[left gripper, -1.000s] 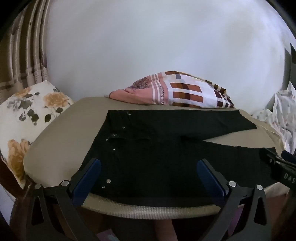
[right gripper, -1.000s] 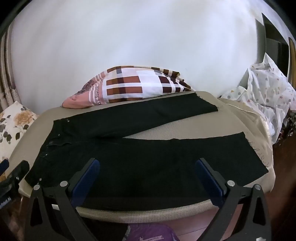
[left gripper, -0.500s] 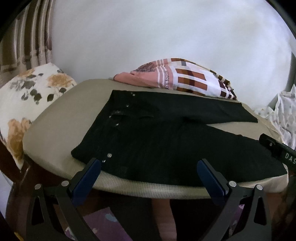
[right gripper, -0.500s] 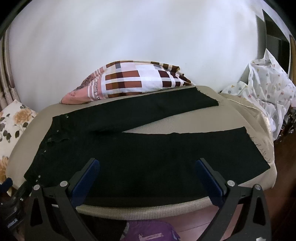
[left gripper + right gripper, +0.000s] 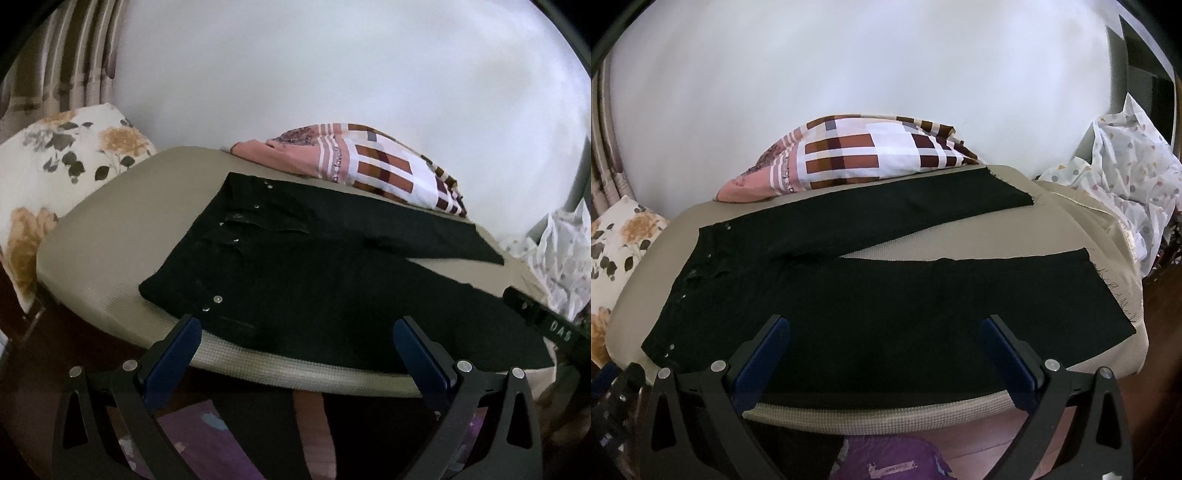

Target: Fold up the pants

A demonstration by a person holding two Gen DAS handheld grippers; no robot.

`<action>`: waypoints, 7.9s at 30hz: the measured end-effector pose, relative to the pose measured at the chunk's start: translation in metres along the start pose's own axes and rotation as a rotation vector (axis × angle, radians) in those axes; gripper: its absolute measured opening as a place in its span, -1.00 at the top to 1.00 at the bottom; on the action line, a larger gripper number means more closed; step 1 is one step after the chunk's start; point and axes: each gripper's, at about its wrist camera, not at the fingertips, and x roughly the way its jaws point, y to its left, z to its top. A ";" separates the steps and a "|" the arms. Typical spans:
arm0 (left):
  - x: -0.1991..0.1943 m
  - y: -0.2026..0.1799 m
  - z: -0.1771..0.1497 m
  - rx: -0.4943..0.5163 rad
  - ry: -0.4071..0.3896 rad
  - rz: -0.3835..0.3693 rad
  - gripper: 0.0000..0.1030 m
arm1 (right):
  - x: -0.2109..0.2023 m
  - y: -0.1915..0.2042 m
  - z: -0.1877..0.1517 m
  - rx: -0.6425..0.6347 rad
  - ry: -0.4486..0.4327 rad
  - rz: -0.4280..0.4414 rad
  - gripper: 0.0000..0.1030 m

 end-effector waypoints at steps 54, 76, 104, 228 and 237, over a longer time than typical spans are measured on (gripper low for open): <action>0.391 0.152 0.240 0.163 0.466 -0.257 -0.29 | 0.133 0.025 0.029 -0.126 0.240 -0.153 -0.98; 0.173 0.069 0.184 0.213 0.042 -0.263 0.70 | 0.239 0.003 0.169 0.411 0.368 0.600 -0.64; 0.104 0.123 0.069 -0.087 0.315 -0.177 0.66 | 0.174 0.029 0.053 0.351 0.472 0.503 0.89; 0.096 0.160 0.050 -0.064 0.433 0.005 0.71 | 0.094 -0.335 -0.097 1.144 0.146 0.435 0.89; 0.103 0.157 0.037 -0.035 0.407 0.041 0.70 | 0.095 -0.338 -0.096 1.115 0.150 0.411 0.95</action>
